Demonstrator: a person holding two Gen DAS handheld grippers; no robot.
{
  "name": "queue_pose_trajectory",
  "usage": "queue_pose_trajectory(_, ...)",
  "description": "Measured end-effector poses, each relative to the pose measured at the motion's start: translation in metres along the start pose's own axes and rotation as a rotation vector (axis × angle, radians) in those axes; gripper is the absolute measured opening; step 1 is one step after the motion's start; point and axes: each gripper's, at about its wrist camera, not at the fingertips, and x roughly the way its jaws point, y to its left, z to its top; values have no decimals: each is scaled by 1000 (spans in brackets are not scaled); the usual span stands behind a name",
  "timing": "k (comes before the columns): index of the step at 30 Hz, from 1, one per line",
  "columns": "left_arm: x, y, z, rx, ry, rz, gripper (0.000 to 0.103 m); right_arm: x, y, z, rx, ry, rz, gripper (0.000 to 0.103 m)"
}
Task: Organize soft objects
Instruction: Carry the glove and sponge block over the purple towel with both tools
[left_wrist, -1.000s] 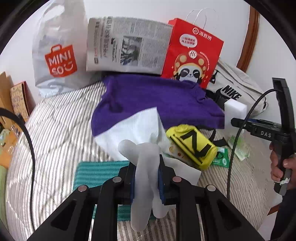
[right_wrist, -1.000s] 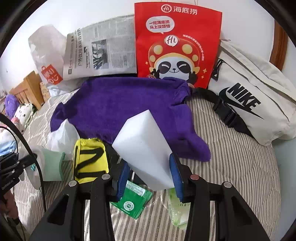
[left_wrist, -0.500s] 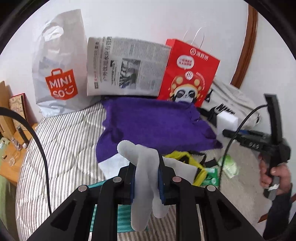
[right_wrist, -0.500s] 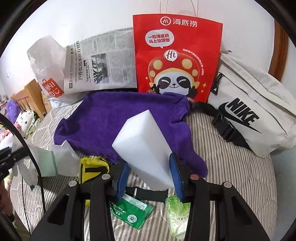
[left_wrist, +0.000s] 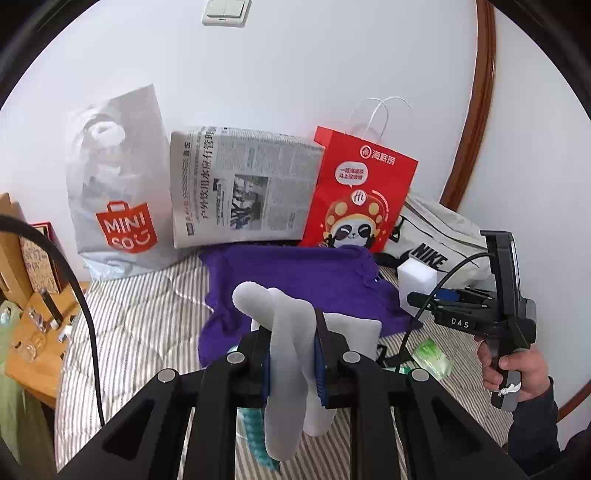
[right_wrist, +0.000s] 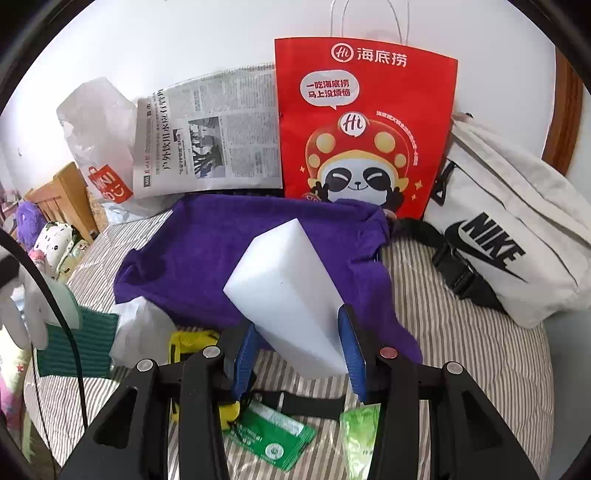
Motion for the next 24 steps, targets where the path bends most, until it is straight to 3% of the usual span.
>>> queue_pose_trajectory(6,14,8,13,-9,11,-14,17,11,1,13,11,-2,4,43)
queue_pose_trajectory(13,3,19,4,-49,13,-23,17,18,5,11,11,13,7,43)
queue_pose_trajectory(18,-8,33,-23,-83,50,-26,17,20,6,0,15,29,13,43)
queue_pose_trajectory(24,0,37,-74,-102,176,-38,17,20,8,-13,15,43,22,43)
